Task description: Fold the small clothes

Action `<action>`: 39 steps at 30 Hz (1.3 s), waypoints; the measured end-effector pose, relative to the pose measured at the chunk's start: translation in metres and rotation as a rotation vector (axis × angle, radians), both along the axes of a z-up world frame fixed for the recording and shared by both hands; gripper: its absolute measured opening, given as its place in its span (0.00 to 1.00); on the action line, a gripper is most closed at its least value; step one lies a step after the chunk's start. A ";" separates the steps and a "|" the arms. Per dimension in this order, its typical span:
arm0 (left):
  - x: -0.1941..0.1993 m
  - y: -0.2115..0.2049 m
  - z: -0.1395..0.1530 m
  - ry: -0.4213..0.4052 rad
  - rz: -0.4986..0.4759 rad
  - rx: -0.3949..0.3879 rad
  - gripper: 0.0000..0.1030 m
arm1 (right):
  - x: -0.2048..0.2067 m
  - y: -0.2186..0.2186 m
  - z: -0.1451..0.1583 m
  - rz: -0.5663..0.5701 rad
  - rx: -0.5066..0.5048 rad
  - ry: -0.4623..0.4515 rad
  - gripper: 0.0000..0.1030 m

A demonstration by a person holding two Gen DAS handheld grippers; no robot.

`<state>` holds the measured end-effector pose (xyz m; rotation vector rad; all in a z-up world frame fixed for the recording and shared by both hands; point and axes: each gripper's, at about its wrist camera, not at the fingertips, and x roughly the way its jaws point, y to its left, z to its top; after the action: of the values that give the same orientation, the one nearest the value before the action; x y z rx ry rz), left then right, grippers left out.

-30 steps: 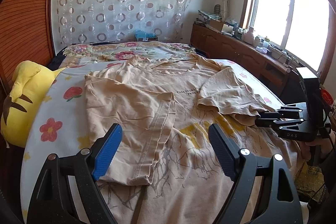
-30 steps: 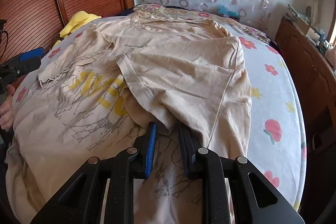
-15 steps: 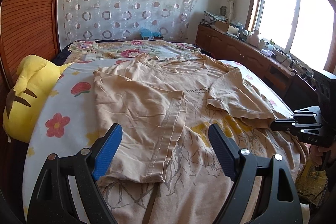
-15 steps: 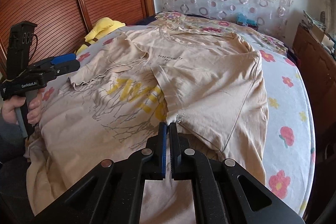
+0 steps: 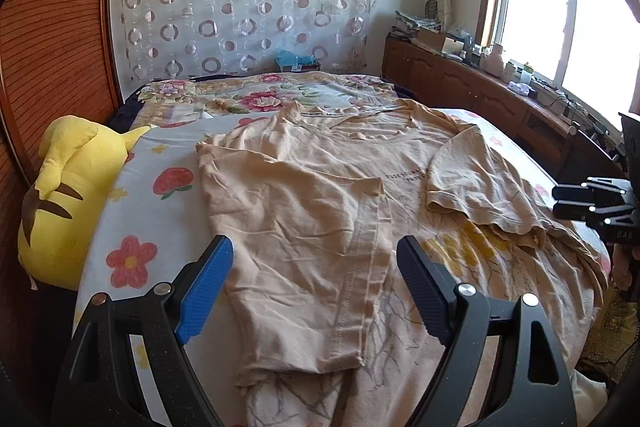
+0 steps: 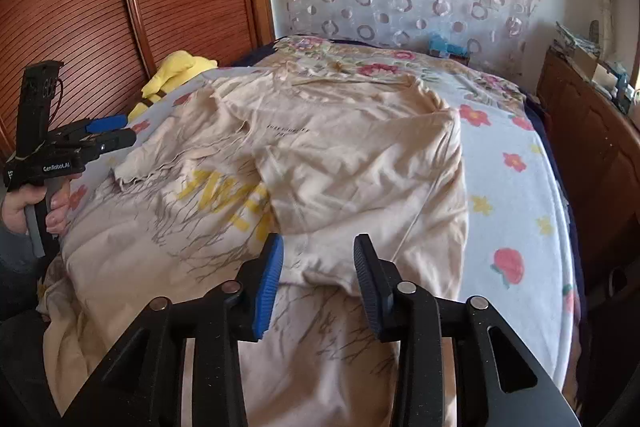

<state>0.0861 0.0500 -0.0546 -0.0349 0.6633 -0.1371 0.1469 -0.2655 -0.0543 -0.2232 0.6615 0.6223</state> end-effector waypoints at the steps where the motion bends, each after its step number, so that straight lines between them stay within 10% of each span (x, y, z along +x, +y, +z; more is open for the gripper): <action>1: 0.004 0.003 0.000 0.004 0.000 0.005 0.82 | 0.006 -0.004 0.004 -0.013 0.008 -0.013 0.41; 21: 0.138 0.062 -0.022 0.116 0.043 0.134 0.82 | 0.154 0.002 -0.006 -0.185 -0.020 0.020 0.43; 35: 0.163 0.066 -0.040 0.237 -0.012 0.068 0.75 | 0.192 0.006 -0.003 -0.215 -0.026 0.111 0.43; 39: 0.167 0.065 -0.038 0.233 -0.023 0.058 0.56 | 0.195 0.013 -0.003 -0.204 -0.053 0.108 0.46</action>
<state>0.2527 0.1151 -0.0927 0.0126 0.9000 -0.1367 0.3423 -0.2525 -0.0574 -0.1691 0.7949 0.4238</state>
